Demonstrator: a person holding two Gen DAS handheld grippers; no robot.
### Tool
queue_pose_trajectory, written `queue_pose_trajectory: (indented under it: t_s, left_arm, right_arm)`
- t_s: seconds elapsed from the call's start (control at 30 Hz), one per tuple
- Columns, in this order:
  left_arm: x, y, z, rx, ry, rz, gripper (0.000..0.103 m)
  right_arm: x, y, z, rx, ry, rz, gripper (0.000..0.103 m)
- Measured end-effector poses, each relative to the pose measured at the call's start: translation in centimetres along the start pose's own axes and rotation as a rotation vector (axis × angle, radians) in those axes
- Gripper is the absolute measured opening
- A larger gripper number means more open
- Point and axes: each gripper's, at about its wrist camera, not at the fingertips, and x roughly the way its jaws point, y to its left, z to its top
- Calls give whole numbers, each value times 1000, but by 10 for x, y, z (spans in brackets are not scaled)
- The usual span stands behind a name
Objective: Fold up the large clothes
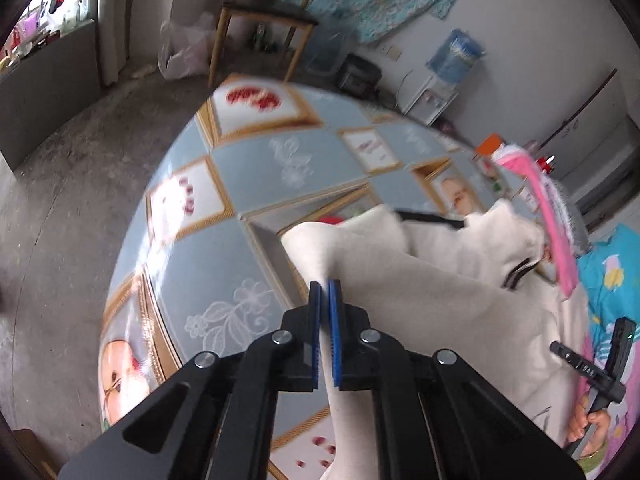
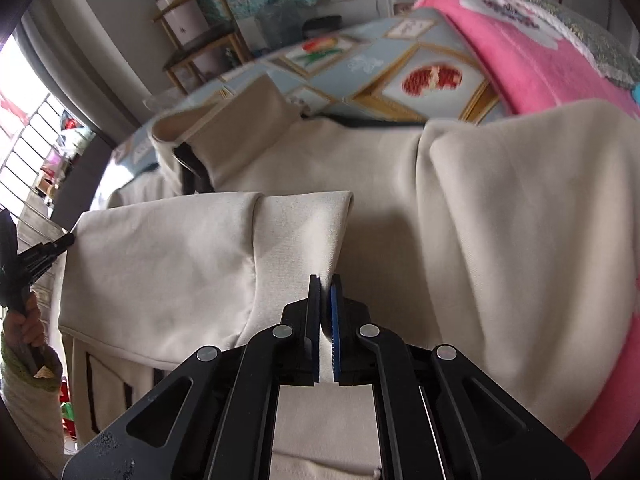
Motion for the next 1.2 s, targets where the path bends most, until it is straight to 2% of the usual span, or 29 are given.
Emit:
queue_pose_trajectory:
  t_s: [0.1, 0.17, 0.3, 0.37, 0.43, 0.53, 0.73, 0.87, 0.9, 0.93, 0.97, 1.0, 1.03, 1.1, 1.2]
  left_arm:
    - [9, 3, -5, 23, -10, 3, 5]
    - [8, 4, -5, 15, -10, -2, 9]
    - [-21, 6, -8, 9, -42, 4, 17]
    - [-46, 5, -19, 30, -72, -28, 24]
    - [-68, 2, -40, 81, -70, -67, 26]
    - [-84, -7, -77, 193, -31, -57, 26]
    - [-74, -24, -138, 397, 46, 60, 26]
    - [-64, -31, -147, 454, 20, 128, 26]
    - [-62, -32, -147, 467, 0, 151, 24]
    - [-63, -34, -148, 482, -16, 173, 7]
    - [-63, -36, -149, 509, -37, 210, 0]
    - [-66, -37, -150, 526, -61, 248, 0]
    - [-75, -38, -151, 557, -122, 321, 0]
    - [-90, -32, -147, 558, -180, 390, 0]
    - [-96, 10, -132, 443, -142, 446, 0]
  right_arm:
    - [13, -3, -2, 13, 22, -15, 4]
    - [12, -5, -3, 22, 21, -7, 4]
    - [5, -9, -1, 35, 24, 23, 13]
    - [-1, -14, -2, 42, 26, 46, 30]
    - [-6, -16, -6, 44, 26, 71, 35]
    - [-5, -16, -14, 37, 52, 62, 35]
    - [1, -17, -20, 69, 78, 62, 35]
    - [1, -19, -17, 94, 78, 51, 26]
    - [-1, -20, -18, 98, 77, 44, 23]
    - [0, -19, -18, 102, 74, 35, 17]
    - [-1, -21, -19, 109, 70, 21, 9]
    - [-1, -22, -18, 115, 69, 16, 8]
    - [-2, -24, -17, 125, 64, 20, 6]
    - [-6, -27, -17, 146, 50, 28, 5]
    - [-6, -28, -18, 149, 44, 25, 5]
